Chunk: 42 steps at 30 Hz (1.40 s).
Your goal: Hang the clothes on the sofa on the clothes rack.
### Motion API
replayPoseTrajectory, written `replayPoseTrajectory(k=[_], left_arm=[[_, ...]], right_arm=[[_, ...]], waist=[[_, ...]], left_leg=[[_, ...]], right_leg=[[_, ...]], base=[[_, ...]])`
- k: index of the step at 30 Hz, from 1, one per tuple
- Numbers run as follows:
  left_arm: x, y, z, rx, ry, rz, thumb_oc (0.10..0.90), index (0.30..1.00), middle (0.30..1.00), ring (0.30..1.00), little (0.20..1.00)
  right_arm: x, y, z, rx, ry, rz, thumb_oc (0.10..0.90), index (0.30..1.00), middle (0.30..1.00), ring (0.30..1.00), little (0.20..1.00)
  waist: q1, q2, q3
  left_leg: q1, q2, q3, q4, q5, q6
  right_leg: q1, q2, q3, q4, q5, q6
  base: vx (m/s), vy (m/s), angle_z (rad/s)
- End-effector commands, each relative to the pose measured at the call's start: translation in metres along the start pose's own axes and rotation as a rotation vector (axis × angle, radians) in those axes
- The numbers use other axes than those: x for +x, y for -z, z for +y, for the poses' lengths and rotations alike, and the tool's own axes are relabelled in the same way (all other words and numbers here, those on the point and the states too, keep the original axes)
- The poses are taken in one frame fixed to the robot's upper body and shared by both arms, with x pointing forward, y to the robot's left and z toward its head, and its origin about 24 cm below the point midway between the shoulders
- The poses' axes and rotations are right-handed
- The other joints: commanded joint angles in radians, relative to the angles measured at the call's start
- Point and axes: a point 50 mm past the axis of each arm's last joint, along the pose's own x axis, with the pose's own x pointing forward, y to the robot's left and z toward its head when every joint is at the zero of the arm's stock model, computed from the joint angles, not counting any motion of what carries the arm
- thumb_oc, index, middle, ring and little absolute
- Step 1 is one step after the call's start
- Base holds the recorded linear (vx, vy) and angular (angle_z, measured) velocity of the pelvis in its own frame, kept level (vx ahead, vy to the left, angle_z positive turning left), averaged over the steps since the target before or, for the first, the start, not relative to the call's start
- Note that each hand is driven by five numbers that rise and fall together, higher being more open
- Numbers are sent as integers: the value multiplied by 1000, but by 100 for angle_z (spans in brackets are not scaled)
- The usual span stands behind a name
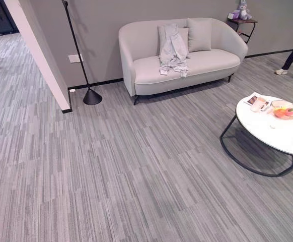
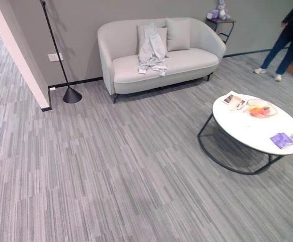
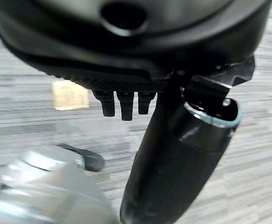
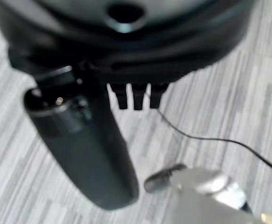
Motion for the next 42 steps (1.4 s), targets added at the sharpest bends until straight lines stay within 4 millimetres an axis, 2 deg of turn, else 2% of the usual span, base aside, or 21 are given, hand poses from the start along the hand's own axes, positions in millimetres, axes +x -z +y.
replayPoseTrajectory(k=[1, 6, 9, 15, 20, 27, 28, 29, 30, 31, 32, 33, 34, 35, 36, 37, 38, 39, 40, 41, 42], left_arm=[[0, 1, 4, -10, -15, -1, 800, 900, 900, 900, 900], [-1, 5, 6, -27, -18, 17, 800, 900, 900, 900, 900], [-4, 17, 8, -23, -32, 60, 800, 900, 900, 900, 900], [-6, 29, 11, -36, -45, 100, 800, 900, 900, 900, 900], [-7, 33, 12, -35, -52, 118, 800, 900, 900, 900, 900], [-10, 43, 11, -51, -57, 156, 800, 900, 900, 900, 900], [-10, 44, 11, -52, -55, 162, 800, 900, 900, 900, 900], [-10, 43, 10, -61, -52, 160, 800, 900, 900, 900, 900], [-8, 38, 9, -70, -54, 147, 800, 900, 900, 900, 900], [-8, 36, 10, -64, -59, 146, 800, 900, 900, 900, 900], [-9, 41, 11, -78, -64, 170, 800, 900, 900, 900, 900], [-9, 41, 11, -79, -64, 170, 800, 900, 900, 900, 900], [-10, 43, 13, -85, -71, 180, 800, 900, 900, 900, 900], [-11, 42, 21, -93, -91, 177, 800, 900, 900, 900, 900], [-10, 39, 24, -69, -99, 175, 800, 900, 900, 900, 900], [-9, 29, 30, -17, -110, 151, 800, 900, 900, 900, 900], [-8, 24, 35, 13, -126, 137, 800, 900, 900, 900, 900], [-5, 6, 37, 62, -129, 91, 800, 900, 900, 900, 900], [-5, 0, 43, 79, -157, 72, 800, 900, 900, 900, 900], [-4, -7, 45, 78, -164, 46, 800, 900, 900, 900, 900], [-1, -23, 44, 85, -162, -9, 800, 900, 900, 900, 900]], right_arm=[[0, -8, 5, 75, -1, -22, 800, 900, 900, 900, 900], [0, -8, 13, 61, -29, -21, 800, 900, 900, 900, 900], [1, -12, 26, -14, -75, -39, 800, 900, 900, 900, 900], [1, -11, 31, -88, -107, -36, 800, 900, 900, 900, 900], [1, -10, 33, -121, -123, -40, 800, 900, 900, 900, 900], [-1, -10, 52, -164, -209, -69, 800, 900, 900, 900, 900], [-1, -11, 54, -166, -220, -73, 800, 900, 900, 900, 900], [-2, -15, 60, -166, -247, -98, 800, 900, 900, 900, 900], [-3, -22, 69, -181, -278, -125, 800, 900, 900, 900, 900], [-4, -21, 74, -201, -299, -128, 800, 900, 900, 900, 900], [-4, -15, 74, -212, -307, -115, 800, 900, 900, 900, 900], [-4, -15, 74, -212, -307, -115, 800, 900, 900, 900, 900], [-3, -12, 71, -200, -303, -106, 800, 900, 900, 900, 900], [-4, -5, 73, -170, -316, -95, 800, 900, 900, 900, 900], [-4, -4, 72, -162, -312, -95, 800, 900, 900, 900, 900], [-3, -4, 69, -141, -295, -94, 800, 900, 900, 900, 900], [-3, -2, 67, -141, -288, -88, 800, 900, 900, 900, 900], [-2, -2, 62, -113, -260, -89, 800, 900, 900, 900, 900], [-2, 0, 66, -121, -250, -72, 800, 900, 900, 900, 900], [-2, -1, 67, -121, -247, -74, 800, 900, 900, 900, 900], [-2, 2, 68, -119, -243, -69, 800, 900, 900, 900, 900]], waist=[[21, -16, -47], [24, -12, -46], [28, -8, -44], [31, -5, -34], [24, -3, -32], [4, -12, -19], [0, -14, -16], [-9, -11, 6], [-17, -2, 45], [-35, 11, 82], [-54, 21, 104], [-55, 20, 106], [-60, 17, 113], [-53, -24, 115], [-45, -25, 121], [-41, -30, 118], [-43, -36, 114], [-54, -53, 100], [-59, -61, 71], [-65, -58, 53], [-64, -57, 32]], left_leg=[[-34, -32, -76, -65, 20, -23], [-32, -33, -77, -65, 18, -21], [-28, -36, -78, -65, 16, -19], [-23, -40, -83, -65, 14, -17], [-19, -40, -81, -65, 8, -13], [-1, -42, -73, -62, -8, 0], [2, -41, -70, -60, -11, 3], [4, -34, -62, -51, -16, 12], [17, -26, -50, -40, -28, 23], [52, -19, -46, -35, -46, 36], [82, -9, -41, -29, -64, 42], [84, -11, -42, -30, -64, 43], [92, -11, -44, -27, -74, 43], [91, -17, -73, -24, -106, 21], [104, -1, -86, -27, -124, 6], [125, 17, -112, -30, -153, -9], [144, 29, -128, -28, -173, -18], [182, 46, -157, -27, -209, -28], [204, 94, -183, -7, -202, -43], [202, 134, -196, 12, -190, -56], [162, 188, -214, 101, -108, -84]], right_leg=[[-13, -33, -23, 14, -10, 99], [-13, -35, -23, 14, -11, 100], [-11, -39, -24, 14, -12, 101], [-4, -40, -33, 14, -17, 102], [-1, -42, -33, 14, -22, 104], [18, -40, -31, 37, -47, 100], [12, -41, -35, 63, -56, 100], [-28, -49, -49, 165, -78, 106], [-97, -75, -88, 331, -82, 158], [-170, -118, -115, 529, -24, 216], [-230, -157, -142, 653, 13, 238], [-230, -160, -142, 657, 10, 238], [-233, -179, -167, 640, 6, 230], [-231, -225, -170, 319, 15, 172], [-234, -239, -147, 203, 48, 180], [-258, -281, -109, 94, 102, 199], [-275, -293, -82, 76, 125, 207], [-276, -273, -57, 65, 147, 215], [-270, -231, -67, 103, 156, 203], [-270, -197, -69, 118, 143, 193], [-237, -129, -89, 108, 123, 170]], base=[[1, 6, -4], [0, 2, -1], [0, 0, 0], [19, -7, 1], [15, 4, 0], [19, 10, -2], [-49, 37, -1], [-95, 78, -8], [-71, 146, -25], [53, 169, -32], [95, 119, -13], [130, 38, 0], [375, -196, -2], [498, -274, -11], [690, -313, 18], [543, -148, 37], [778, -101, 41], [924, -153, 21], [938, -196, 32], [918, -327, 100], [958, -483, 82]])
